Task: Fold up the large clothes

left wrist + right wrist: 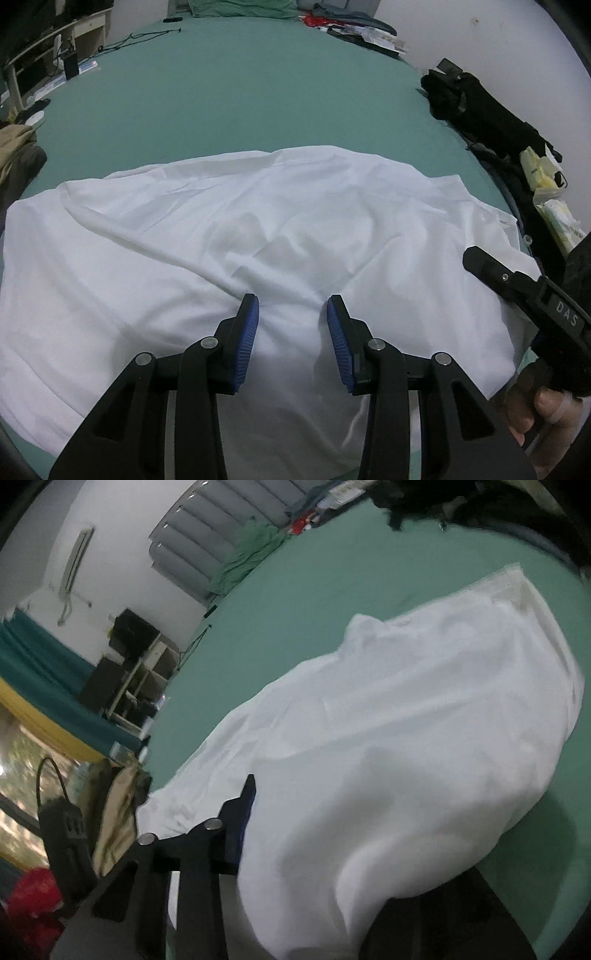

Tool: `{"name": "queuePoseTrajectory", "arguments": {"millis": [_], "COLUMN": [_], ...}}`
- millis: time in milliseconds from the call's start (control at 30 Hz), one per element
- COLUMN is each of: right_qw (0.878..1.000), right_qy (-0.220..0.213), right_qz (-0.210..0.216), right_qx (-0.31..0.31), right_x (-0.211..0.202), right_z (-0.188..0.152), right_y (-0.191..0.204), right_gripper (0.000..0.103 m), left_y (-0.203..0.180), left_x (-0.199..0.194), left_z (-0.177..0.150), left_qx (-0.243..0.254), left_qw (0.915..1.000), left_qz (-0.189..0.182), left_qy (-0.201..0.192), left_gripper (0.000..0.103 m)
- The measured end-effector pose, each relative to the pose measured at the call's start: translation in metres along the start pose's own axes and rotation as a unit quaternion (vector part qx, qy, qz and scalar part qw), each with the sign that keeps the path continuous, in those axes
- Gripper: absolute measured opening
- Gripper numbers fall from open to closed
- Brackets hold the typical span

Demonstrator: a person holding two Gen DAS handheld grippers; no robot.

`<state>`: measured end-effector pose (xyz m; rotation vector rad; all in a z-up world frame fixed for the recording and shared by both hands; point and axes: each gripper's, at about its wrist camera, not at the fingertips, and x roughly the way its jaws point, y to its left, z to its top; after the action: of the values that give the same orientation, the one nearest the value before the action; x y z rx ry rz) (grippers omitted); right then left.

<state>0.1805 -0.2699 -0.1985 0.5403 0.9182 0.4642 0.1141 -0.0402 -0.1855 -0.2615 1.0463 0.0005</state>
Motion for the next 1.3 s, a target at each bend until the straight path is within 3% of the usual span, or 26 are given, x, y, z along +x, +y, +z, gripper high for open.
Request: {"name": "queuePoseTrajectory", "arguments": {"millis": [267,433,600,733,833,900,1100,1300], "right_qw": [0.993,0.984,0.967,0.952,0.942,0.938,0.933,0.928], "right_qy": [-0.027,-0.030,-0.024,-0.014,-0.003,0.005,0.042,0.102], "right_qz": [-0.042,-0.079,-0.129,-0.154,-0.160,-0.161,-0.153,-0.132], "right_qx": [-0.111,-0.159,-0.218,-0.266,-0.295,-0.306,-0.324,-0.333], "right_x": [-0.024,-0.023,-0.016,-0.004,0.010,0.019,0.056,0.095], "right_z": [0.010,0.004,-0.004,-0.012,-0.022,-0.028,-0.050,-0.081], "right_y": [0.065,0.107,0.146,0.179,0.203,0.216,0.248,0.274], "right_gripper": [0.022,0.021,0.021,0.021,0.021,0.021,0.021,0.022], "left_y": [-0.005,0.015,0.047,0.081,0.120,0.148,0.198,0.234], "left_x": [-0.001,-0.008,-0.043,-0.075,-0.100,-0.112,-0.126,-0.133], "left_z": [0.001,0.010,0.013,0.012,0.004,0.000,-0.008,-0.019], "left_qx": [0.025,0.008,-0.012,-0.027,-0.081,-0.114,-0.148,-0.182], "left_qw": [0.9997,0.9996,0.9989,0.9975,0.9916,0.9876,0.9820,0.9758], "left_qz": [0.004,-0.023,-0.037,0.001,0.023,0.015,0.031,0.020], "left_qy": [0.004,0.016,-0.027,-0.066,-0.098,-0.107,-0.113,-0.119], "left_gripper": [0.041,0.041,0.041,0.041,0.041,0.041,0.041,0.041]}}
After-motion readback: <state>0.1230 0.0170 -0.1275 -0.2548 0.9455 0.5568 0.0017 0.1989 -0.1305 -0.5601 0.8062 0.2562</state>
